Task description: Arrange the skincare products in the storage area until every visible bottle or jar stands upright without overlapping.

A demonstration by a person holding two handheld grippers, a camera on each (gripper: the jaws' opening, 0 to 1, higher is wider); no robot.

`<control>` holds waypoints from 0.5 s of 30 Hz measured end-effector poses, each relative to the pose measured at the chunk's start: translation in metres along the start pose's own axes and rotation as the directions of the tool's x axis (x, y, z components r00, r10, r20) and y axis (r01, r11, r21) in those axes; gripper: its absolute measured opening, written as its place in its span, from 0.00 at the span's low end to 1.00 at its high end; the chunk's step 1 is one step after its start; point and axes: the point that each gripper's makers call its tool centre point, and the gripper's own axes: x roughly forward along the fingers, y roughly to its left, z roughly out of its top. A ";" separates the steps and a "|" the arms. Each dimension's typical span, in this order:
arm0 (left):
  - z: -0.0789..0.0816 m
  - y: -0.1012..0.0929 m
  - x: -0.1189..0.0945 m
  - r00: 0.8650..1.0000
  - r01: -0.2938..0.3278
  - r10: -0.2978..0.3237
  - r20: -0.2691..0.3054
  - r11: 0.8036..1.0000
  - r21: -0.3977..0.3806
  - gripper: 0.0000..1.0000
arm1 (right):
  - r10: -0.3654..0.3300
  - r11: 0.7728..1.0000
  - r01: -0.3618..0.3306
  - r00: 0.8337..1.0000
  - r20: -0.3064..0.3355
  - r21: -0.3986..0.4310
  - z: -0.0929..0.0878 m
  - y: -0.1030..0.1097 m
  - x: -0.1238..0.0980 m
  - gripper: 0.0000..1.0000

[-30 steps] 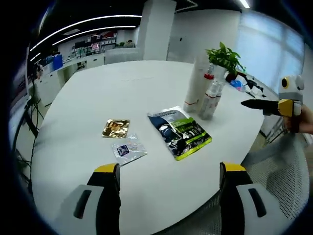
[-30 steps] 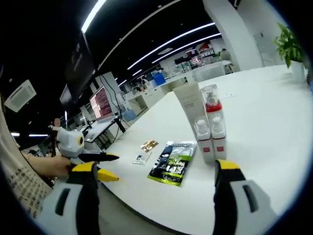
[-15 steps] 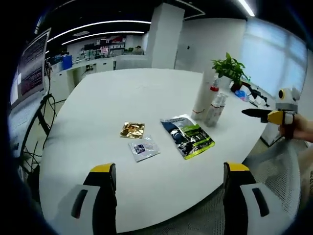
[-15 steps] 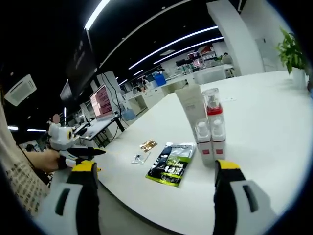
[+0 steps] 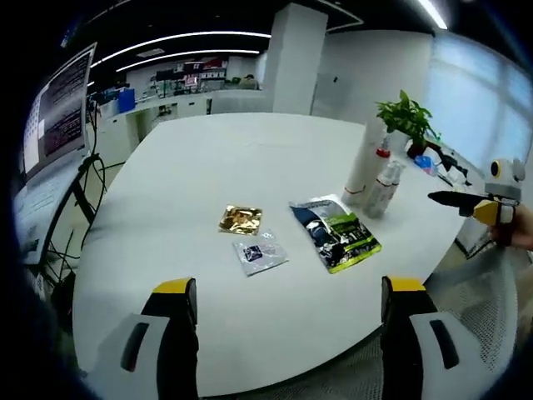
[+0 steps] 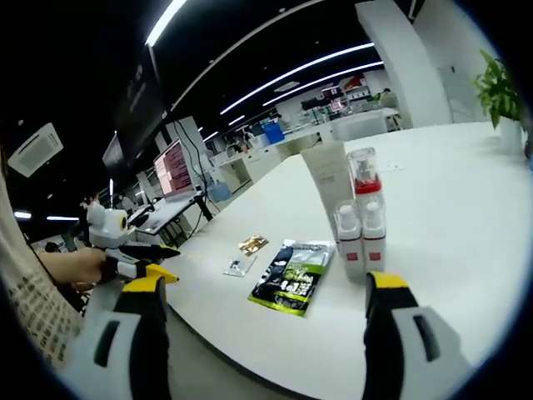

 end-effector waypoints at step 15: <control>-0.005 0.010 0.063 0.985 -0.114 0.112 -0.133 0.993 -0.004 0.80 | -0.011 1.000 0.011 1.000 0.000 0.006 0.000 -0.001 0.001 1.00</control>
